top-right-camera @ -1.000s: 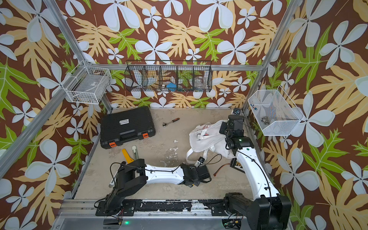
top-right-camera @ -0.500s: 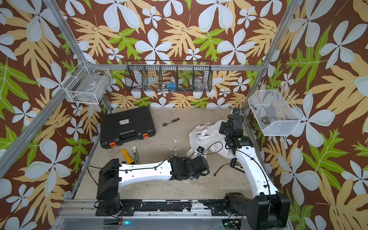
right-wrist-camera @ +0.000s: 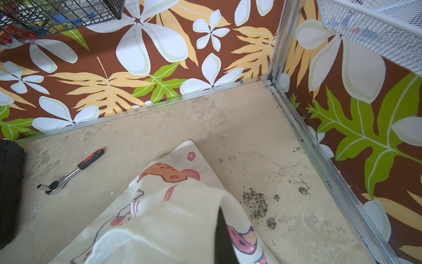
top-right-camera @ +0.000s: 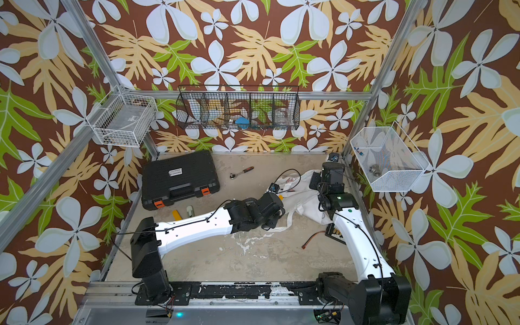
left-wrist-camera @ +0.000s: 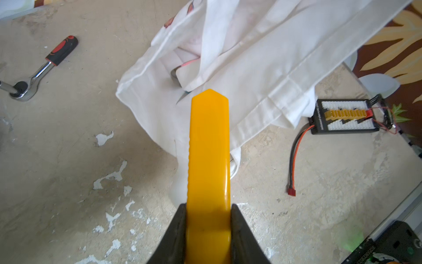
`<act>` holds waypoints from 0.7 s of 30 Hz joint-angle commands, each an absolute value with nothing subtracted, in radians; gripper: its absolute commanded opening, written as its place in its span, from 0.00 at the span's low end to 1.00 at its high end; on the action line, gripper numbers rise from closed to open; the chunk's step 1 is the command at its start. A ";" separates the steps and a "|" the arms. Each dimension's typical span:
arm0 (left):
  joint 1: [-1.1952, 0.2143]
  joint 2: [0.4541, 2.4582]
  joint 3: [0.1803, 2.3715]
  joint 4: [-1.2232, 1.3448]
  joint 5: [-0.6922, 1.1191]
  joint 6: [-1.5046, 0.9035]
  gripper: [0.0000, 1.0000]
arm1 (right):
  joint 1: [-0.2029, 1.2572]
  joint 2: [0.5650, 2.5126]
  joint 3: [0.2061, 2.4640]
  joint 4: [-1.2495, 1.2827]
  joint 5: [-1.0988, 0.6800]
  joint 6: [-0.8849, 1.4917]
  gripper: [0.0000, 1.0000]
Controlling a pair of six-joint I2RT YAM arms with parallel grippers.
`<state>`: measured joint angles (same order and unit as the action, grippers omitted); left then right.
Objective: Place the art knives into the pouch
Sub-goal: Place the utility knife in the pouch.
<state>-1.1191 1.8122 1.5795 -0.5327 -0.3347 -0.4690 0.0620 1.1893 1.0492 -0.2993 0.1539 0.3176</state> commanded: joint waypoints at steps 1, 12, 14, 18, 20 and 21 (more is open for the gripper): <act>-1.108 1.839 1.618 -0.464 -0.263 -0.417 0.29 | 0.063 1.191 1.048 -0.270 0.144 0.328 0.00; -1.046 1.953 1.666 -0.363 -0.139 -0.381 0.29 | 0.061 1.209 1.052 -0.258 0.133 0.329 0.00; -1.020 1.965 1.665 -0.332 -0.109 -0.378 0.29 | 0.061 1.206 1.049 -0.255 0.128 0.331 0.00; -0.988 2.009 1.702 -0.304 -0.068 -0.369 0.29 | 0.062 1.205 1.043 -0.252 0.119 0.330 0.00; -0.980 2.038 1.735 -0.304 -0.049 -0.358 0.29 | 0.062 1.208 1.042 -0.252 0.118 0.331 0.00; -0.975 2.056 1.753 -0.303 -0.039 -0.356 0.29 | 0.062 1.211 1.042 -0.251 0.115 0.331 0.00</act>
